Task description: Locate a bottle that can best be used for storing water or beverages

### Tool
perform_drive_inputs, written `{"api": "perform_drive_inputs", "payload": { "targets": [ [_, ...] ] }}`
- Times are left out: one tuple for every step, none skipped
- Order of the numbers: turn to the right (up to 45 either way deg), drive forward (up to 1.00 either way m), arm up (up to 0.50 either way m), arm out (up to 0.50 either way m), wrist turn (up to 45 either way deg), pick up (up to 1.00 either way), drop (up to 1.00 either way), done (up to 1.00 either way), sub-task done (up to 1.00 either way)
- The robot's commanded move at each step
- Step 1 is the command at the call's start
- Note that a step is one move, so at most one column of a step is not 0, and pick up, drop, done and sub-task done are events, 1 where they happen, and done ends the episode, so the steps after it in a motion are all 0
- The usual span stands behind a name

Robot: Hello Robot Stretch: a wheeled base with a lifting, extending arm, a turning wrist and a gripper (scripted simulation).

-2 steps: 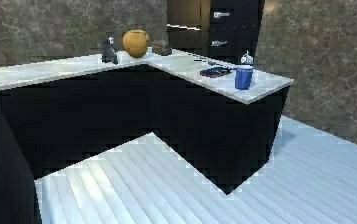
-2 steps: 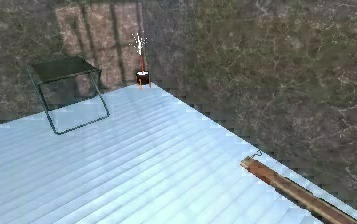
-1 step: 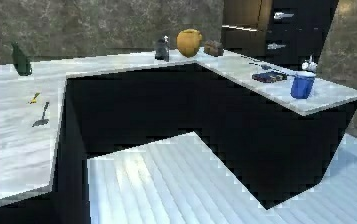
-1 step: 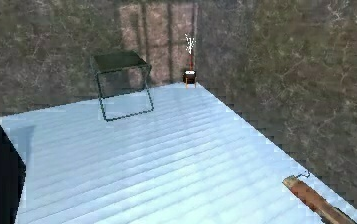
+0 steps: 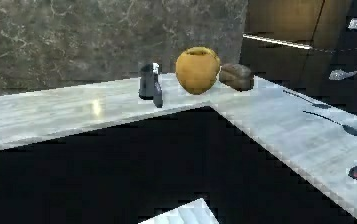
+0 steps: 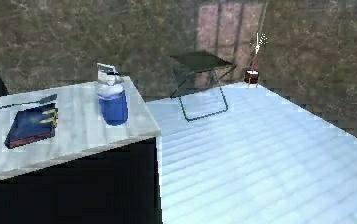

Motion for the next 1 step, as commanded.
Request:
{"api": "perform_drive_inputs", "payload": {
  "targets": [
    [-12.0,0.0,0.0,0.0,0.0,0.0,0.0,0.0,0.0]
  ]
}}
